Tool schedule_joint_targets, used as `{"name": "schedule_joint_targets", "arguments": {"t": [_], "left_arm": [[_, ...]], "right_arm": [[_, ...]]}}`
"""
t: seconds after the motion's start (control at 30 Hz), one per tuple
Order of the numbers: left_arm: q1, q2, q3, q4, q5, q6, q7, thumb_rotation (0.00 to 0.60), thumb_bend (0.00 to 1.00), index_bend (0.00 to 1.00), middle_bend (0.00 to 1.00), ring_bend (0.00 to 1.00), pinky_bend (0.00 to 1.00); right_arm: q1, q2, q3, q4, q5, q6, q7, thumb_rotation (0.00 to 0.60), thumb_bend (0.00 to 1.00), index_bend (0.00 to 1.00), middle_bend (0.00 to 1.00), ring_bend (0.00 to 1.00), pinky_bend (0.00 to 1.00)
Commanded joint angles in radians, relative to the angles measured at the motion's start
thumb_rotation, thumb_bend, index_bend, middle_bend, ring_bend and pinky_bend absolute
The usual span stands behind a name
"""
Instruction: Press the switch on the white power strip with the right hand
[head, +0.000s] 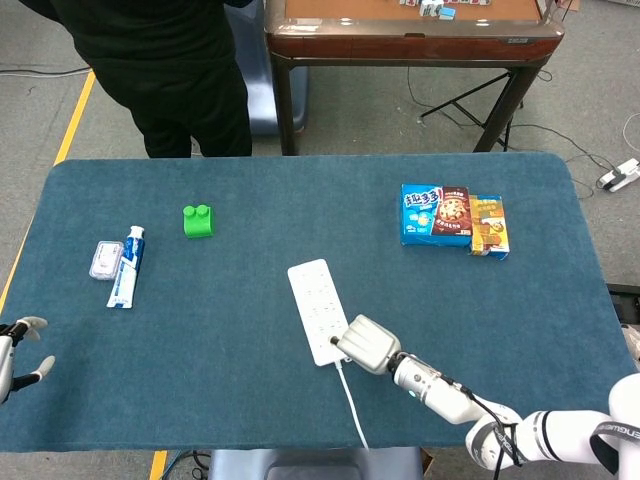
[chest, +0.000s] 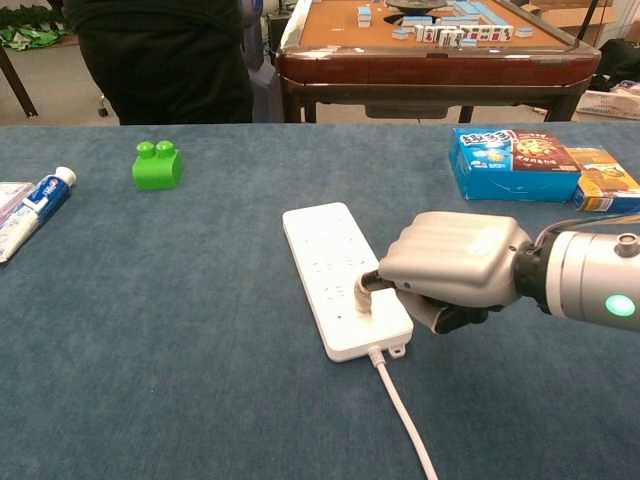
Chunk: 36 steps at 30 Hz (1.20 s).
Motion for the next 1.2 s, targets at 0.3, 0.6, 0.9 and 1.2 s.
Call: {"name": "schedule_joint_targets", "arguments": {"t": [0.3, 0.6, 0.9, 1.2], "left_arm": [[0.0, -0.001, 0.001, -0.001, 0.001, 0.0, 0.009, 0.6, 0.23, 0.45, 0.48, 0.43, 0.59], [0.001, -0.008, 0.016, -0.019, 0.038, 0.018, 0.05, 0.6, 0.23, 0.45, 0.48, 0.43, 0.59], [0.0, -0.018, 0.037, -0.04, 0.084, 0.026, 0.089, 0.6, 0.23, 0.45, 0.48, 0.43, 0.59], [0.002, -0.022, 0.054, -0.055, 0.117, 0.033, 0.114, 0.6, 0.23, 0.45, 0.48, 0.43, 0.59]], "right_arm": [[-0.049, 0.109, -0.012, -0.119, -0.112, 0.156, 0.032, 0.6, 0.8, 0.28, 0.83, 0.96, 1.0], [-0.252, 0.289, -0.078, -0.222, -0.151, 0.451, 0.011, 0.6, 0.39, 0.28, 0.51, 0.58, 0.69], [-0.484, 0.285, -0.086, -0.138, -0.126, 0.74, 0.11, 0.6, 0.39, 0.28, 0.41, 0.4, 0.38], [-0.649, 0.292, -0.054, -0.002, -0.127, 0.902, 0.446, 0.6, 0.38, 0.28, 0.39, 0.38, 0.36]]}}
